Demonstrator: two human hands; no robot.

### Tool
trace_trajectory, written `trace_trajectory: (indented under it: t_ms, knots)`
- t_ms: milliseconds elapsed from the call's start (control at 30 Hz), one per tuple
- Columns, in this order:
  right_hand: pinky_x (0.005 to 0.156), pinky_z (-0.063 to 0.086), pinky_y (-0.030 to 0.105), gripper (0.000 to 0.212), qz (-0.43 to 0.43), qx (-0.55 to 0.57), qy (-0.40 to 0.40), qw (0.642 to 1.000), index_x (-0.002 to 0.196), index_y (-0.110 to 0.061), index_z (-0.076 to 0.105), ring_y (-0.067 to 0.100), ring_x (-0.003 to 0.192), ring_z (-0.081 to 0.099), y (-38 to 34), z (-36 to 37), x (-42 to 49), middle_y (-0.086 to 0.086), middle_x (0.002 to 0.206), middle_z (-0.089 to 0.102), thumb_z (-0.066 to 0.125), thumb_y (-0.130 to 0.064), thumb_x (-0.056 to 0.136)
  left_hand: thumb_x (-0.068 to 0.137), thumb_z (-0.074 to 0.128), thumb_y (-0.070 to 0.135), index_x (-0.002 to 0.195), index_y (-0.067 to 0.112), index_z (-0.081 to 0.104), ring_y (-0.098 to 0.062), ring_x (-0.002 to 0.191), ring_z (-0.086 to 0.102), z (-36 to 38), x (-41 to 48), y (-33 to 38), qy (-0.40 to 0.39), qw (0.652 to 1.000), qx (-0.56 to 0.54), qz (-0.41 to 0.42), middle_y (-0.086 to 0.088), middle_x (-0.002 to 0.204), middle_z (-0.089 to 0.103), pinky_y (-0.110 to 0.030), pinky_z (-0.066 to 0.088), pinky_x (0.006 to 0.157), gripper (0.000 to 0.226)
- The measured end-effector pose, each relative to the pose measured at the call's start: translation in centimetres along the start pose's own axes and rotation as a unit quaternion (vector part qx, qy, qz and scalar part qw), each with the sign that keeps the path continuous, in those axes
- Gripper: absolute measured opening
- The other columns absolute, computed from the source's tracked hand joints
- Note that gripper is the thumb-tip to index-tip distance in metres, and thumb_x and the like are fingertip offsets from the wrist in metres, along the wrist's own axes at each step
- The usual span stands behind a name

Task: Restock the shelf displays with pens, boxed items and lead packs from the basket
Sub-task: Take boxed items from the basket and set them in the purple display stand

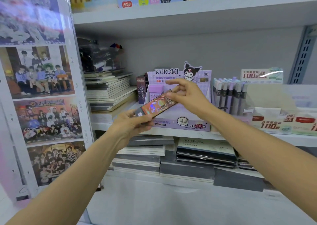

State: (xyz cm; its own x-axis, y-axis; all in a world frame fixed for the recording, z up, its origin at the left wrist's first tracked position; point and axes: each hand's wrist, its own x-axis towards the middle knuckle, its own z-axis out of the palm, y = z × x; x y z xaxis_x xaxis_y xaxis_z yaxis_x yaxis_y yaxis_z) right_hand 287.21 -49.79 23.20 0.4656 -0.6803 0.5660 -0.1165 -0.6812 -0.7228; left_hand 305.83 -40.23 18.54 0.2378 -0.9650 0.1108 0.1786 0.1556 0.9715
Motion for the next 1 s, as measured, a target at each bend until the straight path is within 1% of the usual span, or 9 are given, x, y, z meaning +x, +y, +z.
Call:
trace_trajectory:
  t_ms: [167,267,400,500,567,633,733,833,1000]
  knots:
    - [0.066,0.057,0.022,0.016,0.066,0.005,-0.124,0.990,0.101,-0.013,0.066,0.011,0.072,0.071,0.6,-0.6,-2.3,0.003,0.085,0.068,0.071,-0.012,0.086,0.085,0.068,0.004,0.095,0.002,0.067,-0.016,0.072,0.071,0.6,0.1,0.4,0.061,0.995,-0.035,0.066,-0.008,0.082,0.075,-0.020,0.057,0.064,0.010]
    - [0.067,0.056,0.022,0.012,0.049,0.024,-0.090,0.994,0.101,-0.010,0.066,0.013,0.078,0.070,0.1,-0.9,-2.3,0.004,0.089,0.070,0.068,-0.013,0.089,0.086,0.069,0.005,0.104,0.001,0.065,-0.018,0.075,0.068,1.5,0.0,0.4,0.071,0.991,-0.011,0.108,-0.009,0.085,0.072,-0.021,0.057,0.068,0.019]
    - [0.083,0.056,0.028,0.040,-0.008,0.024,-0.076,0.997,0.132,-0.021,0.056,0.019,0.098,0.067,-1.2,-0.5,-1.6,0.005,0.106,0.066,0.063,-0.021,0.093,0.079,0.077,0.005,0.113,0.010,0.056,-0.013,0.069,0.069,3.1,-0.1,1.2,0.062,0.981,0.069,0.173,-0.005,0.079,0.073,-0.021,0.056,0.064,0.040]
    - [0.085,0.054,0.033,0.035,-0.063,-0.044,-0.079,0.994,0.127,-0.022,0.060,0.023,0.095,0.066,-1.7,-0.2,-1.3,0.009,0.101,0.068,0.062,-0.014,0.094,0.080,0.077,0.008,0.118,0.012,0.051,-0.012,0.069,0.069,4.1,-0.2,1.3,0.038,0.968,0.128,0.212,0.003,0.069,0.072,-0.022,0.057,0.068,0.047]
    - [0.083,0.056,0.033,0.026,-0.061,-0.051,-0.035,0.996,0.118,-0.018,0.063,0.022,0.092,0.066,-2.0,-0.8,-0.9,0.007,0.101,0.069,0.062,-0.010,0.093,0.084,0.075,0.018,0.122,0.017,0.049,-0.008,0.078,0.068,4.3,-0.3,0.9,0.044,0.951,0.189,0.242,0.005,0.081,0.072,-0.020,0.054,0.075,0.046]
    - [0.082,0.058,0.034,0.021,-0.042,-0.025,0.054,0.997,0.113,-0.015,0.059,0.022,0.092,0.067,-2.1,-1.7,-0.3,0.010,0.106,0.068,0.062,-0.009,0.093,0.089,0.069,0.026,0.127,0.020,0.049,-0.004,0.098,0.063,3.9,-0.3,0.2,0.046,0.907,0.315,0.275,0.008,0.108,0.067,-0.018,0.047,0.085,0.044]
    - [0.079,0.058,0.033,0.017,-0.025,-0.002,0.180,0.983,0.107,-0.013,0.051,0.012,0.083,0.065,-2.0,-2.9,0.6,0.008,0.108,0.066,0.060,-0.007,0.094,0.092,0.063,0.032,0.140,0.017,0.046,-0.017,0.133,0.042,3.0,0.1,-1.4,0.003,0.779,0.553,0.297,-0.001,0.144,0.049,-0.026,0.030,0.107,0.054]
    - [0.084,0.056,0.042,0.016,-0.012,-0.062,0.190,0.980,0.106,-0.012,0.050,0.016,0.089,0.067,-1.2,-2.8,1.0,0.002,0.102,0.067,0.059,-0.006,0.093,0.093,0.059,0.041,0.150,0.019,0.032,-0.021,0.142,0.028,2.5,0.4,-3.3,-0.048,0.675,0.679,0.284,-0.003,0.153,0.036,-0.034,0.017,0.117,0.067]
    - [0.085,0.054,0.049,0.016,-0.005,-0.104,0.145,0.984,0.104,-0.014,0.048,0.025,0.092,0.067,0.3,-1.2,1.1,0.009,0.104,0.068,0.057,-0.005,0.094,0.091,0.059,0.040,0.149,0.021,0.032,-0.019,0.135,0.033,2.1,0.7,-4.4,-0.031,0.630,0.706,0.321,0.002,0.147,0.040,-0.035,0.013,0.119,0.066]
